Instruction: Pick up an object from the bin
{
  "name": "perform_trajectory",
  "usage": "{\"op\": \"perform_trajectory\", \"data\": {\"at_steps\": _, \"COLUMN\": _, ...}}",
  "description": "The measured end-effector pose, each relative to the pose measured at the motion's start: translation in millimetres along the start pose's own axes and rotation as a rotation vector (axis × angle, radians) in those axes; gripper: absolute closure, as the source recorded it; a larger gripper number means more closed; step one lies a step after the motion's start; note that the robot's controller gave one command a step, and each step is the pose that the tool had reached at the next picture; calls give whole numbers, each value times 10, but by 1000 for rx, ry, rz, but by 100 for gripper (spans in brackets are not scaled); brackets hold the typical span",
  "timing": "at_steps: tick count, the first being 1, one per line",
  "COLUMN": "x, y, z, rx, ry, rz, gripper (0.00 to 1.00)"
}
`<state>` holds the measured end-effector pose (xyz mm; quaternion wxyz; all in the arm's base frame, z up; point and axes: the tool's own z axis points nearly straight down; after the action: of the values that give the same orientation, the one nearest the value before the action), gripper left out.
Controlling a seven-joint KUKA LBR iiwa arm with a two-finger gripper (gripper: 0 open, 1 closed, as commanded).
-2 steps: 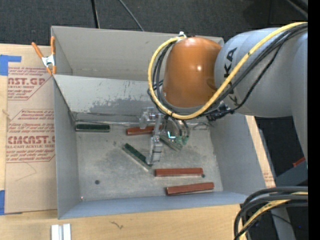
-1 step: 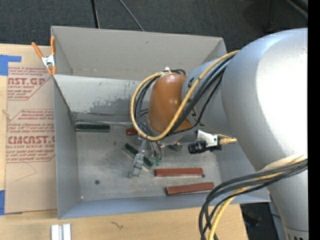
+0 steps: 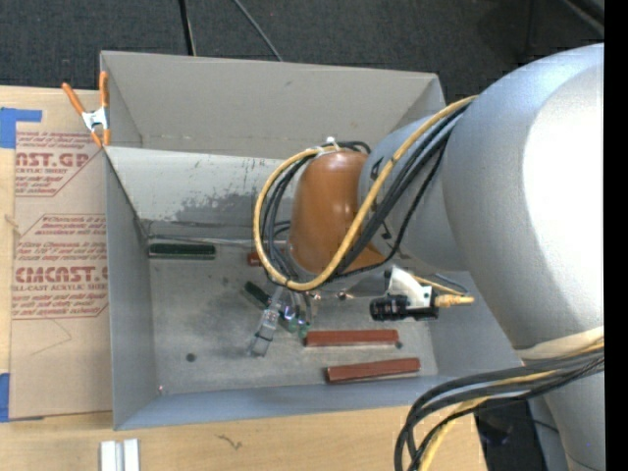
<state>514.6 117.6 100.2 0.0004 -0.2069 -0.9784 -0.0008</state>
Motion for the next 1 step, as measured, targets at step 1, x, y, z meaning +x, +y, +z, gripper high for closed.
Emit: {"op": "perform_trajectory", "data": {"at_steps": 1, "x": -32, "y": -184, "z": 11, "rx": 2, "ry": 1, "rz": 86, "gripper": 0}}
